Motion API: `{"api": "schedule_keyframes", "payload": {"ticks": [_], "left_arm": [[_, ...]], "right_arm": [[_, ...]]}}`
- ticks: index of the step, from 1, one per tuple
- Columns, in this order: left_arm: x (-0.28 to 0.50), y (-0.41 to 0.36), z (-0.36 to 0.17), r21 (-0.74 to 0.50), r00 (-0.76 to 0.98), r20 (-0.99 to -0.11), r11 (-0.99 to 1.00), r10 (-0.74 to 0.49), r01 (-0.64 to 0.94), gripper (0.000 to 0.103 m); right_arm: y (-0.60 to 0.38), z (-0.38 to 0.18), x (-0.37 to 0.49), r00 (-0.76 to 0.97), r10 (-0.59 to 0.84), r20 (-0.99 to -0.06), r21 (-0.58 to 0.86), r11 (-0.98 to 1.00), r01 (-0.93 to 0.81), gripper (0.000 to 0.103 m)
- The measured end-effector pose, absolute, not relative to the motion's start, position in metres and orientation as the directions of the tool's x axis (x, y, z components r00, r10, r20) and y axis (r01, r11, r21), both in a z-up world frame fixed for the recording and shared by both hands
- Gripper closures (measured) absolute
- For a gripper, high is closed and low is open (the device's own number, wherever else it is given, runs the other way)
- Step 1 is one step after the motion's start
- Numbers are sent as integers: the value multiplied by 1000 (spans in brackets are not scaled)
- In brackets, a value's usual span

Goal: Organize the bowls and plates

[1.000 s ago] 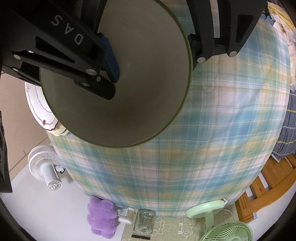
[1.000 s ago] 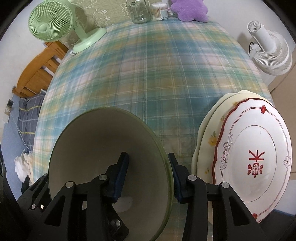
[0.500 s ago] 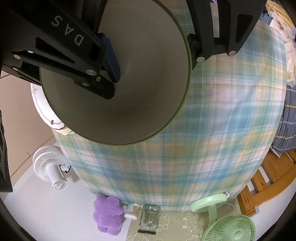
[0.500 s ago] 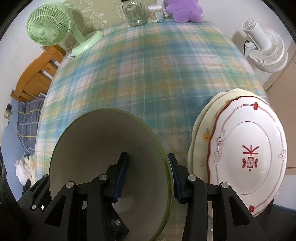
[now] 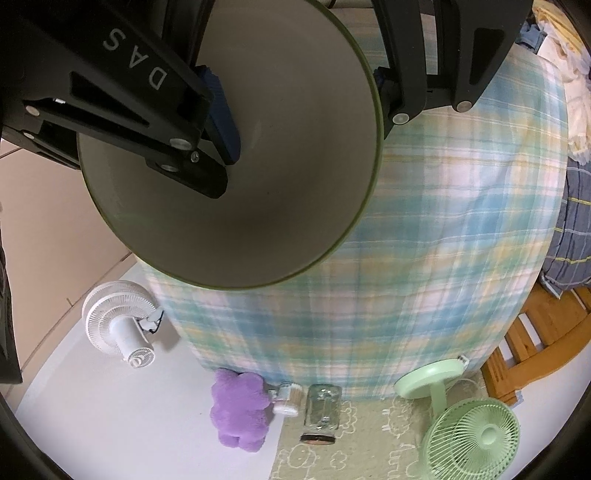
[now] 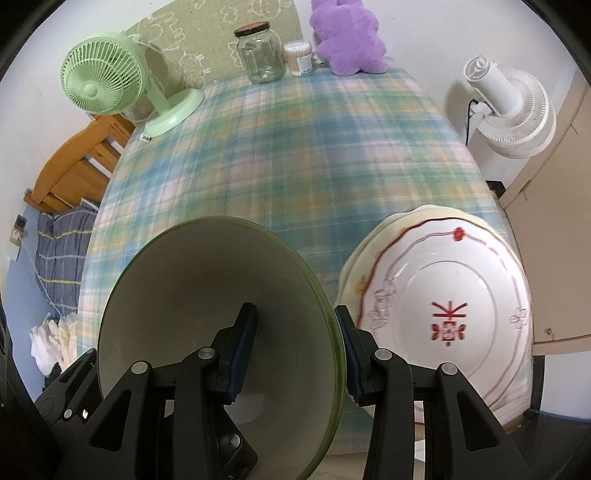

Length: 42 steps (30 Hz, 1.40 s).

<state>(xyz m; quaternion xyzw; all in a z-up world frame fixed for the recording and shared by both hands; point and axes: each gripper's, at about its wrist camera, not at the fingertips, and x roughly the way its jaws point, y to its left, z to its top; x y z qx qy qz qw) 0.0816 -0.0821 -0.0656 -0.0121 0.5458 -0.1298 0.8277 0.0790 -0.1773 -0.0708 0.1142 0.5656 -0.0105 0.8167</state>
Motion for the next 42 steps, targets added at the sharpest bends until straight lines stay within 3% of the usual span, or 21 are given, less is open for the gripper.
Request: {"api": "schedule_keyframes", "payload": {"ticks": [19,42], "left_arm": [[76,-168,-69,-161,414,-880,966,-234,202,44],[74,-231,-90,-166,318,-921,967,-223,194,44]], "right_arm": [[-269,-66,68,405,95,-909,170,973,155,57],[-338,-81,67,343,106,-933,173,970,171,57]]}}
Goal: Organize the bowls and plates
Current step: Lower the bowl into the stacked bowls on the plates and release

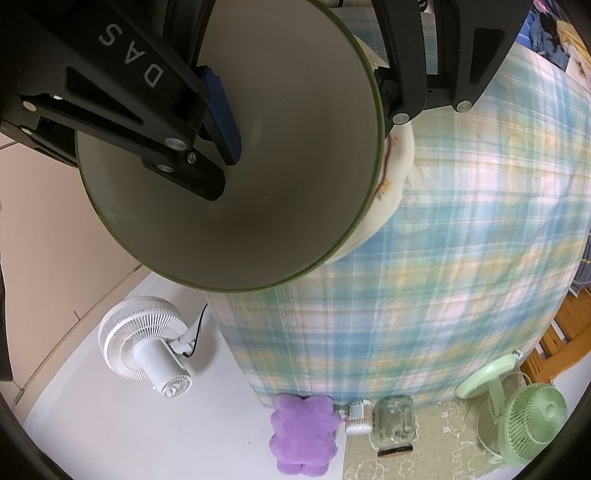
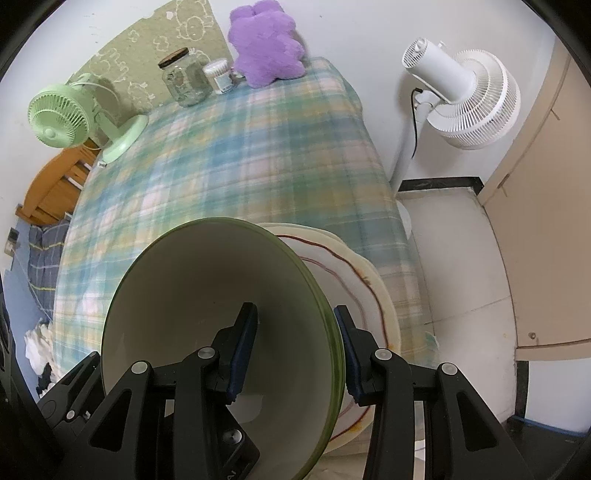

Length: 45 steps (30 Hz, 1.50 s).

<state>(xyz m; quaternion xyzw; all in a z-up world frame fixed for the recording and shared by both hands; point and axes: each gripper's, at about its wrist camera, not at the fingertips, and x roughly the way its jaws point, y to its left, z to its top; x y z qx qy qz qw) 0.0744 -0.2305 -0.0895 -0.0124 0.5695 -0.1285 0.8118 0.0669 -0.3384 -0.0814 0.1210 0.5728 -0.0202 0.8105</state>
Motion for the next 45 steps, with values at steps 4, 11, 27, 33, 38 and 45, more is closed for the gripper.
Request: {"api": "schedule_keyframes", "payload": {"ticks": [4,11,27,33,38,45], "left_arm": [[74,-232,-97,-165,304,-929,970,-213,177,44],[75,-232,-96,-138,348,-918,976,-191,171,44],[66,-223,-83,-69,390,-912,985,-127,158,14],[61,-216,-61,-60,446,-881,973,-157,223,13],[53,-199,-43,-47,495,-852,967,-170,251,13],[42,-163,-21,-39,580,-798,974,-166,225,13]], "right_arm": [[-342,-91,68,319,114,-941,174,970,168,57],[-341,-95,70,340,122,-932,182,972,151,57],[-333,-81,59,406,78,-911,137,983,119,29],[-331,-61,47,451,-7,-893,91,977,195,29],[-323,-40,32,513,-86,-854,67,960,272,29],[-298,-16,16,573,-135,-808,48,955,293,29]]}}
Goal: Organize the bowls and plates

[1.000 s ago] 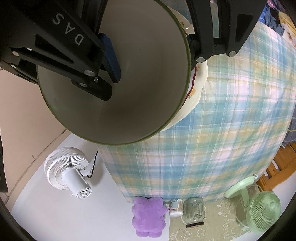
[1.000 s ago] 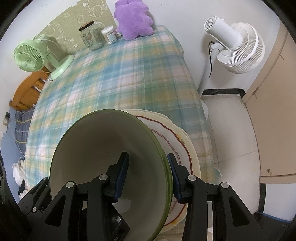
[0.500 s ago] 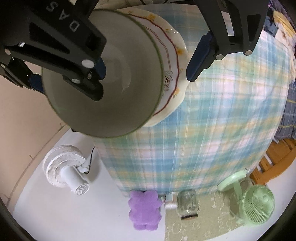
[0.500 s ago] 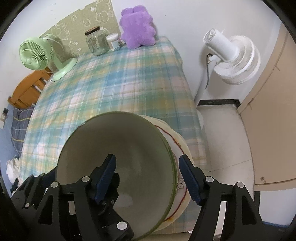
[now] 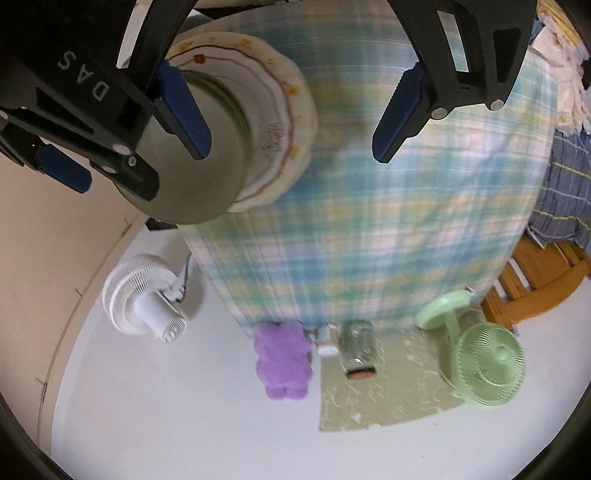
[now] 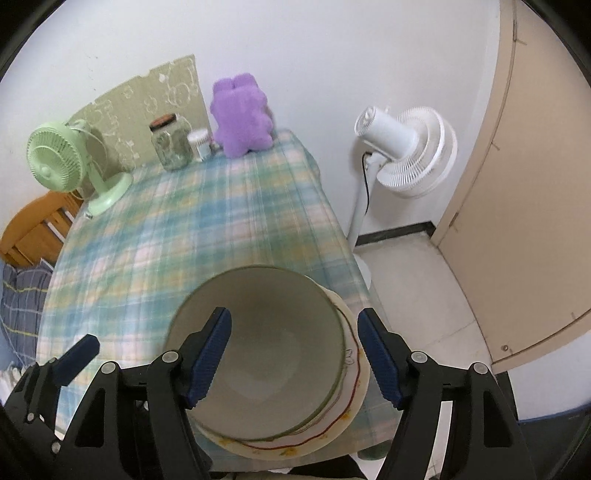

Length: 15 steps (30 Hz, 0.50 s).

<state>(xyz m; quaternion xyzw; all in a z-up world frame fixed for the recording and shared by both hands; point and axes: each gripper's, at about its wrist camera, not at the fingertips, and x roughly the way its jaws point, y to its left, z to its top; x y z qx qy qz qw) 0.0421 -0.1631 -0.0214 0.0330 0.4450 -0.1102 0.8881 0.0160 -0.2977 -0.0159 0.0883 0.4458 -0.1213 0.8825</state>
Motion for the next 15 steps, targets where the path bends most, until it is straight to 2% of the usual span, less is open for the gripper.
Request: {"api": "schedule_keyframes", "payload": {"ticks": [8,15], "left_arm": [[26,-109,-15,-4,657,-745,985,-118,172,12],[8,-53,-21,57,708,-702,985,-75,160,12]], "right_arm": [[-254,-5,2,641,-117,-758,57,968,244,29],[-205,-17,-15,677,-127,-725,42,973,228,29]]}}
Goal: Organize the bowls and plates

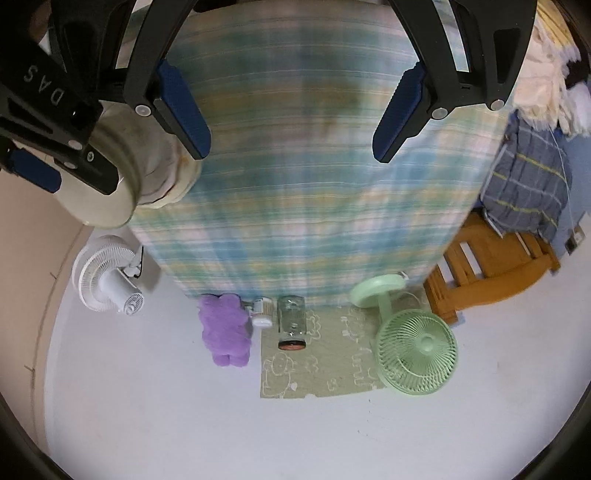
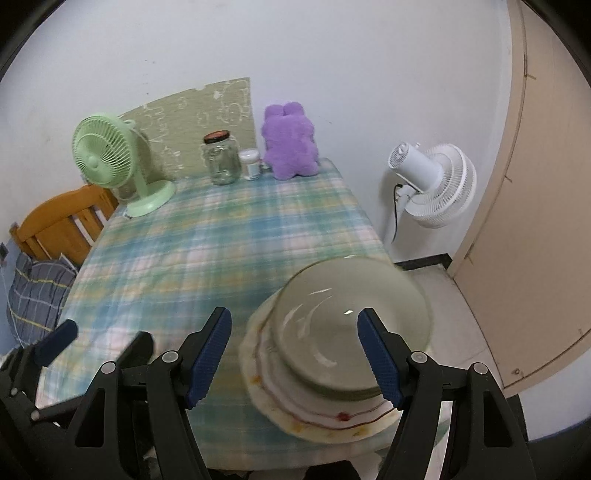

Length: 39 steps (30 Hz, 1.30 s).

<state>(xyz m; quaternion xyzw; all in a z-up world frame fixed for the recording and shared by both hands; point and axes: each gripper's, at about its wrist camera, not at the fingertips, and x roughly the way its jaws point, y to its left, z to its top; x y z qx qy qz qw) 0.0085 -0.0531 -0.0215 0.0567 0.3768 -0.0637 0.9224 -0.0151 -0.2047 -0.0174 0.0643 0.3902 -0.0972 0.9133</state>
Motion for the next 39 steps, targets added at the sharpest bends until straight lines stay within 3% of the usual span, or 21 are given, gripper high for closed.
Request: {"api": "schedule_keyframes", "payload": {"ticks": [9,19,39], "left_arm": [[-11,-6,-43,65,722,-688,985,-73,162,12],[-44,-2,-68,5,760,-649,999,-30,43,12],[-62,3,-61,14,807,-590,999,-22,37,7]], "right_arm": [[-160,-43,-41,693,-140,-707,33,973,230,29],[-162,-70,-66,727,-89,-681,16,991,136,26],[-160,-70,-84,768,-82,-635,36,990,135,25]]}}
